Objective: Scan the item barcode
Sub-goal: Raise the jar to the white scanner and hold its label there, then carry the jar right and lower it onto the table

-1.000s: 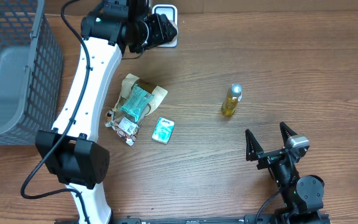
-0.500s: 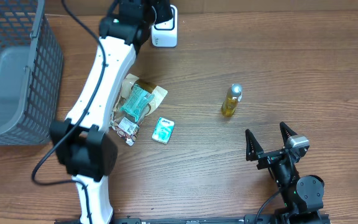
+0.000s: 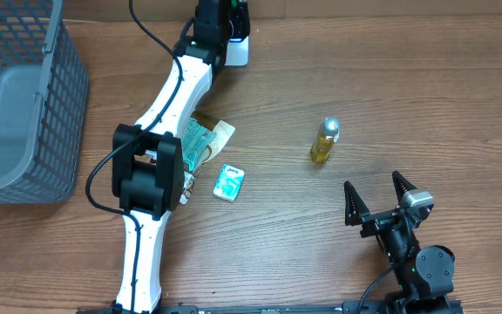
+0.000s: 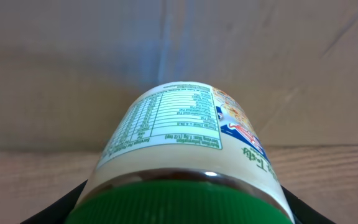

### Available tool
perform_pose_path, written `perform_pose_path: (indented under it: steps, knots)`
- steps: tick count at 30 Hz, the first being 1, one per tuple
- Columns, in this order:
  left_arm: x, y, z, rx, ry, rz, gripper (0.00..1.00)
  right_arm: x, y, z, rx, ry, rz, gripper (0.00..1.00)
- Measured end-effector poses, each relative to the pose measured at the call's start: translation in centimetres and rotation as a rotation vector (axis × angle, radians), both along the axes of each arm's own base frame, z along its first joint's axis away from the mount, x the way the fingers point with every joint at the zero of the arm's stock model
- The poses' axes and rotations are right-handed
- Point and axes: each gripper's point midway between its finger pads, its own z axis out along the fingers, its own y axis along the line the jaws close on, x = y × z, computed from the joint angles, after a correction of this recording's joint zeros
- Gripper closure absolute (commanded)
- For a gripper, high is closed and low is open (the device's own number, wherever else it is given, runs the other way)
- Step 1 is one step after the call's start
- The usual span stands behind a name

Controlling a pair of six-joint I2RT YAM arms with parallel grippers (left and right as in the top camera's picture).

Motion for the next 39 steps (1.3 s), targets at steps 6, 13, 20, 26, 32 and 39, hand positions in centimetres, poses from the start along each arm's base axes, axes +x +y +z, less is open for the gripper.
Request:
perform_pose_path:
  steps: [6, 13, 20, 26, 32, 39]
  knots:
    - [0.5, -0.1, 0.5, 0.051, -0.049, -0.027, 0.96, 0.0, 0.0, 0.0, 0.001, 0.0, 0.0, 0.0]
    - [0.8, -0.2, -1.8, 0.095, -0.031, -0.044, 0.96, 0.0, 0.0, 0.0, 0.0, 0.0, 0.0, 0.0]
    - [1.1, -0.2, -2.1, 0.109, -0.043, -0.05, 0.96, 0.0, 0.0, 0.0, 0.0, 0.0, 0.0, 0.0]
    - [-1.0, 0.2, -3.2, 0.145, 0.086, -0.062, 0.96, 0.0, 0.0, 0.0, 0.0, 0.0, 0.0, 0.0]
    - [-6.8, -0.7, 1.8, 0.191, 0.212, -0.106, 0.96, 0.0, 0.0, 0.0, 0.0, 0.0, 0.0, 0.0]
    - [-18.5, -3.7, 8.9, 0.203, 0.368, -0.216, 0.96, 0.0, 0.0, 0.0, 0.0, 0.0, 0.0, 0.0]
